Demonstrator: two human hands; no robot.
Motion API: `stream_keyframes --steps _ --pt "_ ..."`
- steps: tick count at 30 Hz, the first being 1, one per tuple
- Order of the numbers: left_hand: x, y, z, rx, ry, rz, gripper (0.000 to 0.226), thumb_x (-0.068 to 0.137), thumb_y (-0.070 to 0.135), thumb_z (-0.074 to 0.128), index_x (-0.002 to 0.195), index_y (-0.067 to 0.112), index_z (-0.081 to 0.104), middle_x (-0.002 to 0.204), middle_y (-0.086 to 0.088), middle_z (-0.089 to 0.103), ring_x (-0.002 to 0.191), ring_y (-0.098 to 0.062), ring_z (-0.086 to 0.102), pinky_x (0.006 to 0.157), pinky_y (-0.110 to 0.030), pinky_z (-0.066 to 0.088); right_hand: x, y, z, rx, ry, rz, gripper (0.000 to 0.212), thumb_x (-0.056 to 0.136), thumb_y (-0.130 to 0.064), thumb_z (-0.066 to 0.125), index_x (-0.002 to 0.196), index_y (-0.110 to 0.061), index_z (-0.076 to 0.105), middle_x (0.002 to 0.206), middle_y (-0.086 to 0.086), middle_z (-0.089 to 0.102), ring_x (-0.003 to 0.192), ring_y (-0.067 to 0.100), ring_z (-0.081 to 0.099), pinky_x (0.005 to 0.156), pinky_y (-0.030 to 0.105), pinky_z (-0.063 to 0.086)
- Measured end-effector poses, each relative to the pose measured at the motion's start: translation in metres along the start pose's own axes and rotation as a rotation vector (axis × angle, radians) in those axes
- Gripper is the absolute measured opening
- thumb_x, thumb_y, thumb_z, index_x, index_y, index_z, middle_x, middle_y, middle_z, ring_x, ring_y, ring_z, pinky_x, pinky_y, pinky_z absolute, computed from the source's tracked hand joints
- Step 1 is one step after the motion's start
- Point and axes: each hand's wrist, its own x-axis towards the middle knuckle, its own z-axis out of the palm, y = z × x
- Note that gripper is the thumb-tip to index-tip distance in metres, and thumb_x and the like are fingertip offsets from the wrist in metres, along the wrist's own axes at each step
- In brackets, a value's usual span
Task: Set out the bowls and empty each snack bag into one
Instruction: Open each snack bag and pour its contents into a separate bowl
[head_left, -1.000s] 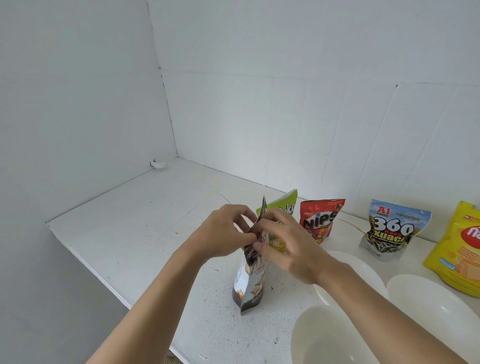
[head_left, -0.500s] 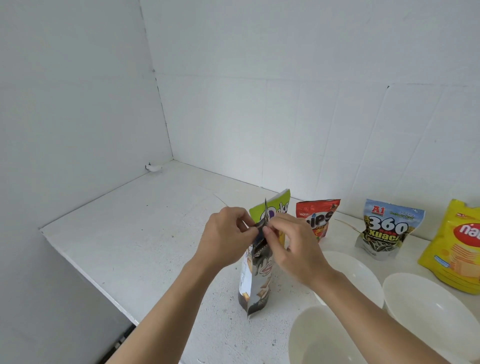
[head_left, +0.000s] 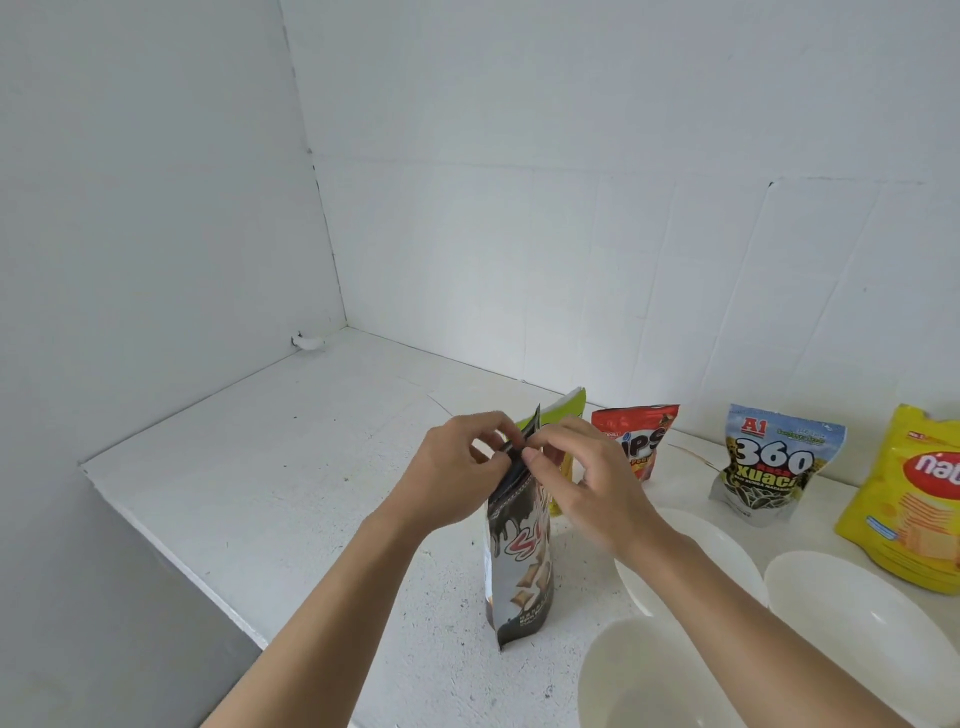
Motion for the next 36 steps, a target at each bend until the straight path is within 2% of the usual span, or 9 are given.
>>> stream_keyframes --steps 3,8,17,20,23,26,30,33,36 --pt "0.003 0.0 -0.001 0.123 -0.027 0.025 0.026 0.092 0.013 0.057 0.082 0.03 0.075 0.085 0.01 0.072 0.057 -0.004 0.061 0.052 -0.013 0.045 0.001 0.005 -0.003 -0.019 -0.065 0.024 0.019 0.098 -0.034 0.053 0.09 -0.024 0.067 0.089 -0.013 0.061 0.092 0.01 0.059 0.078 0.024 0.046" --pt "0.004 -0.018 -0.01 0.155 0.099 -0.011 0.027 0.092 0.012 0.06 0.079 0.027 0.078 0.079 0.01 0.074 0.061 -0.027 0.067 0.052 -0.027 0.05 -0.008 0.011 -0.012 -0.012 0.079 0.029 0.028 0.093 -0.026 0.054 0.066 -0.033 0.049 0.069 -0.014 0.052 0.071 0.01 0.051 0.066 0.016 0.037" --pt "0.015 0.0 0.0 0.185 -0.149 0.036 0.033 0.098 0.019 0.052 0.119 0.032 0.073 0.113 0.012 0.063 0.081 0.003 0.056 0.071 -0.016 0.042 0.003 0.005 -0.006 -0.018 -0.016 0.067 0.018 0.098 -0.038 0.055 0.084 -0.035 0.066 0.085 -0.011 0.06 0.087 0.01 0.058 0.07 0.016 0.042" --pt "0.023 0.003 0.003 0.2 -0.076 0.006 0.031 0.095 0.017 0.056 0.114 0.027 0.078 0.113 0.009 0.07 0.072 0.0 0.061 0.057 -0.012 0.046 0.007 0.006 -0.004 -0.115 -0.058 0.1 0.03 0.103 -0.036 0.052 0.077 -0.03 0.067 0.074 -0.011 0.058 0.075 0.008 0.056 0.063 0.021 0.039" --pt "0.023 -0.003 -0.006 0.203 0.007 -0.083 0.033 0.089 0.007 0.058 0.096 0.029 0.082 0.101 0.009 0.073 0.077 -0.014 0.067 0.065 -0.029 0.06 0.005 0.013 -0.013 -0.265 0.039 0.085 0.05 0.101 -0.045 0.048 0.064 -0.017 0.067 0.065 -0.005 0.056 0.061 0.009 0.053 0.057 0.021 0.036" --pt "0.02 -0.016 -0.015 0.163 0.094 -0.137 0.036 0.085 0.003 0.06 0.08 0.031 0.083 0.095 0.007 0.075 0.055 -0.013 0.054 0.048 -0.02 0.045 0.001 0.015 -0.022 -0.336 0.088 0.085 0.055 0.099 -0.05 0.05 0.053 -0.021 0.057 0.064 -0.002 0.05 0.058 0.01 0.047 0.054 0.023 0.03" --pt "0.011 -0.013 -0.007 0.106 0.051 -0.078 0.034 0.092 0.007 0.059 0.096 0.03 0.083 0.098 0.011 0.076 0.052 0.002 0.057 0.048 -0.009 0.041 0.002 0.011 -0.015 -0.202 0.075 0.077 0.052 0.094 -0.057 0.05 0.066 -0.017 0.07 0.074 -0.003 0.054 0.069 0.009 0.052 0.061 0.02 0.035" --pt "0.004 -0.005 0.002 0.1 0.023 -0.002 0.032 0.095 0.013 0.058 0.111 0.03 0.08 0.1 0.012 0.077 0.055 0.014 0.058 0.051 -0.004 0.039 -0.003 0.005 -0.009 -0.07 -0.008 0.043 0.047 0.093 -0.054 0.054 0.076 -0.017 0.077 0.106 -0.008 0.052 0.104 0.003 0.051 0.079 0.01 0.04" --pt "-0.003 -0.004 0.004 0.085 0.009 0.018 0.034 0.095 0.012 0.056 0.114 0.031 0.078 0.078 0.019 0.07 0.051 -0.002 0.059 0.045 -0.008 0.038 -0.008 0.001 -0.009 -0.089 -0.025 0.033 0.047 0.094 -0.054 0.053 0.07 -0.02 0.075 0.116 -0.01 0.043 0.118 0.001 0.044 0.089 0.004 0.036"
